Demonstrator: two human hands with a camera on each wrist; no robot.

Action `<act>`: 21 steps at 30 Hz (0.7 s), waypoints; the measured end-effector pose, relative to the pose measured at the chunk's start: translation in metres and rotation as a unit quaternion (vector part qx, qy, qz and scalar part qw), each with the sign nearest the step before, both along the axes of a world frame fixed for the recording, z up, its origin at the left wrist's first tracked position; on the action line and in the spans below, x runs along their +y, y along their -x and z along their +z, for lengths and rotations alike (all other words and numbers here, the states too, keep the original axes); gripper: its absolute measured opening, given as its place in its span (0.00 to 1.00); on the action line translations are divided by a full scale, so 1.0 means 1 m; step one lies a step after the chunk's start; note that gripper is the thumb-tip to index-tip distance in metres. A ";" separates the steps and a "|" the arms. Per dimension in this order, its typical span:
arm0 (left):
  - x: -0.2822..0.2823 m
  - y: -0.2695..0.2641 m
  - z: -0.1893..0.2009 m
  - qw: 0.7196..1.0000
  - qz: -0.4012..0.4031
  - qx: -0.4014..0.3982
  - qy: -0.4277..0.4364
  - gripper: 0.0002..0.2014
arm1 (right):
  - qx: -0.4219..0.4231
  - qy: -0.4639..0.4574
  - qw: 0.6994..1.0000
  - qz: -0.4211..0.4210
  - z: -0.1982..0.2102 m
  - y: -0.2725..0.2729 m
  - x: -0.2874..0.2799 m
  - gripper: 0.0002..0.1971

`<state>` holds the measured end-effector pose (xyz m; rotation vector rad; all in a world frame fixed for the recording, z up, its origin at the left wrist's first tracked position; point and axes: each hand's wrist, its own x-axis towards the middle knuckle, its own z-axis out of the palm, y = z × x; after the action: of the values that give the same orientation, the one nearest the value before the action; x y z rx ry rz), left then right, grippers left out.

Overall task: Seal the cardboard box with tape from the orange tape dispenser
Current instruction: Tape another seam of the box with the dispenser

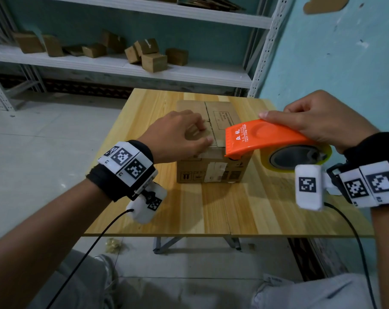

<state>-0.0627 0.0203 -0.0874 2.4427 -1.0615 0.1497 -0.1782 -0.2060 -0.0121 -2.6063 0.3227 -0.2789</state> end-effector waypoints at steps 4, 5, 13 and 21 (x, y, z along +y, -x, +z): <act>-0.008 0.003 0.003 0.999 0.034 -0.002 -0.013 0.19 | 0.001 -0.001 1.000 0.000 0.000 0.000 0.001 0.27; -0.011 0.005 0.003 0.999 0.043 -0.012 -0.020 0.20 | 0.000 0.000 1.000 0.000 0.000 0.000 0.001 0.27; -0.019 0.012 0.003 0.997 0.045 -0.009 -0.056 0.23 | -0.004 -0.003 1.000 -0.002 -0.001 -0.001 -0.002 0.28; -0.033 0.020 -0.002 0.999 0.008 0.013 -0.042 0.16 | -0.003 -0.008 1.000 0.000 -0.003 -0.001 -0.003 0.27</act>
<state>-0.0824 -0.0129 -0.0890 2.5225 -1.0559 0.0793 -0.1769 -0.2093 -0.0149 -2.5897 0.3222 -0.2840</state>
